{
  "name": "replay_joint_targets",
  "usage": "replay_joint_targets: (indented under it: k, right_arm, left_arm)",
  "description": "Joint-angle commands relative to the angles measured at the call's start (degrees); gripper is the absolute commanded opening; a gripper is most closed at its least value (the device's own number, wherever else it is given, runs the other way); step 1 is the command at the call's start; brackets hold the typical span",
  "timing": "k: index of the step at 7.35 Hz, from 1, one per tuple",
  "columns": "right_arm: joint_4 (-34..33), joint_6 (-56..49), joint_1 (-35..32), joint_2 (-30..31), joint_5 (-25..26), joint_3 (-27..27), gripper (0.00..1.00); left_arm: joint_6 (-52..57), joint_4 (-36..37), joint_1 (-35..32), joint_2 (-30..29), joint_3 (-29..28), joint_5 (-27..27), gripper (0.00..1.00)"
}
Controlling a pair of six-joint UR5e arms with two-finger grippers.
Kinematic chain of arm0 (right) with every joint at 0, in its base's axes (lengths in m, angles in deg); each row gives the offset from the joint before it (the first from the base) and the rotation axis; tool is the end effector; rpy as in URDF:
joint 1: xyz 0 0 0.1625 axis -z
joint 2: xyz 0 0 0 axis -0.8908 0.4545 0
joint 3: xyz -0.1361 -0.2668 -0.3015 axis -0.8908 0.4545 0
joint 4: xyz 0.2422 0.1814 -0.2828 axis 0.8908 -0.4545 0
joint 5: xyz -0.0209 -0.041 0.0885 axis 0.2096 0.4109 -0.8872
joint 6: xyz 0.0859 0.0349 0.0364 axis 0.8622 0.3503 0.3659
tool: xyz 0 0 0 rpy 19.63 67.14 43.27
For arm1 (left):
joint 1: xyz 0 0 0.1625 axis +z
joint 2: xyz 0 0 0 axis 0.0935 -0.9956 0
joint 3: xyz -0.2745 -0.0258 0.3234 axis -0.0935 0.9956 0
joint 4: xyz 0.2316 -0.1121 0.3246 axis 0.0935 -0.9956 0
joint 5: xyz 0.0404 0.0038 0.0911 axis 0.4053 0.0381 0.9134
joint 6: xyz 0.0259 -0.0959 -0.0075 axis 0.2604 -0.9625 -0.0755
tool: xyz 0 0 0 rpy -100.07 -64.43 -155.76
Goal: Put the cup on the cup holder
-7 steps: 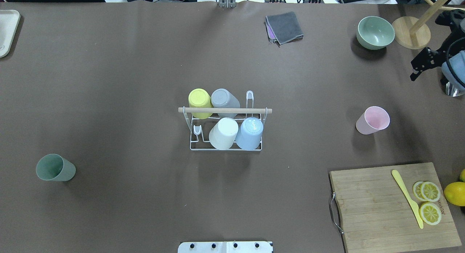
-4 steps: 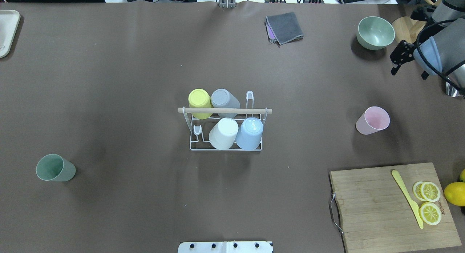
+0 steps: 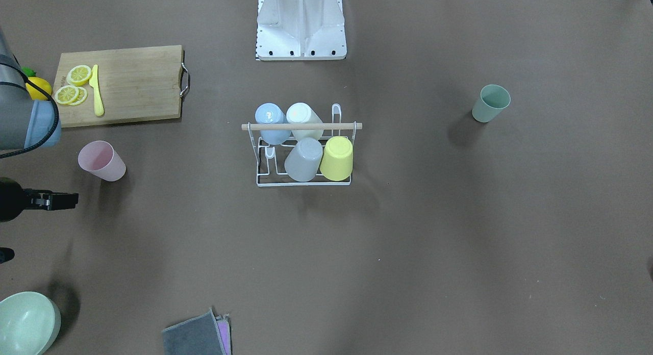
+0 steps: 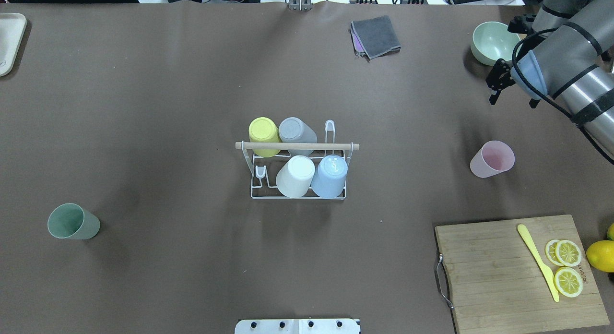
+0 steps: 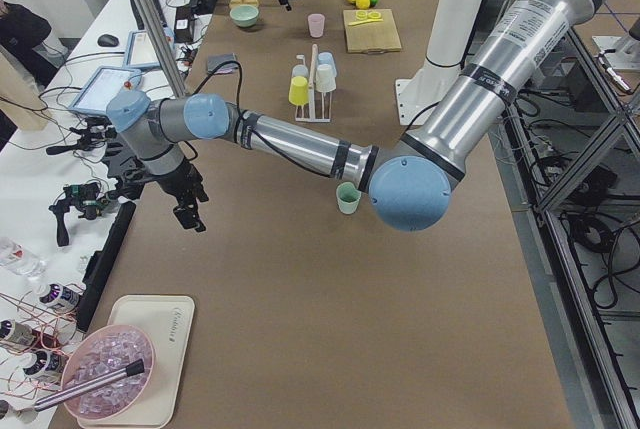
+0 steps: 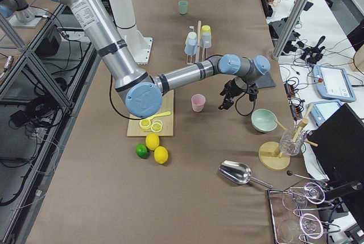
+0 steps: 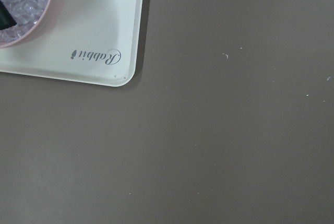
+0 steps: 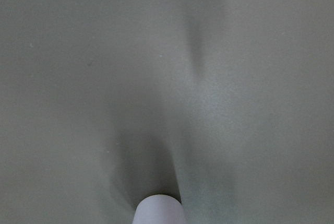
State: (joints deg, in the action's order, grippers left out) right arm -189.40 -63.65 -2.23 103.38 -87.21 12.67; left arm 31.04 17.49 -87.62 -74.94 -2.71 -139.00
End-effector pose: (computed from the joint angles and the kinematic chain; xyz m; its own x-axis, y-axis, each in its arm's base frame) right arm -0.2362 -0.6479 0.4814 0.7248 0.0929 0.6827 0.2146 0.9112 -0.3517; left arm 0.0234 -0.7028 0.4983 0.8046 -0.1839 -0.5647 0.0087 0.9544 -0.2984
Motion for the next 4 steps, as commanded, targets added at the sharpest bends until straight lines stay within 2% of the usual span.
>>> replay_joint_targets:
  k: [1,2,3,4]
  right_arm:
    - [-0.2,-11.0,1.0,-3.3,0.1,5.6,1.00]
    - [-1.1,-11.4,2.0,-3.5,0.0,5.8,0.99]
    - [-1.6,-11.1,2.8,-3.5,-0.8,6.0,0.99]
    - [-5.6,-11.2,3.5,-3.5,-3.8,6.7,0.98]
  left_arm:
    - [0.9,9.4,6.0,-1.0,-1.4,1.1,0.97]
    - [1.6,13.1,9.5,-0.9,-1.7,0.9,0.97]
    - [2.6,13.7,12.3,-0.3,-2.6,0.9,0.97]
    - [4.0,15.6,13.0,-0.8,-2.5,0.4,0.97]
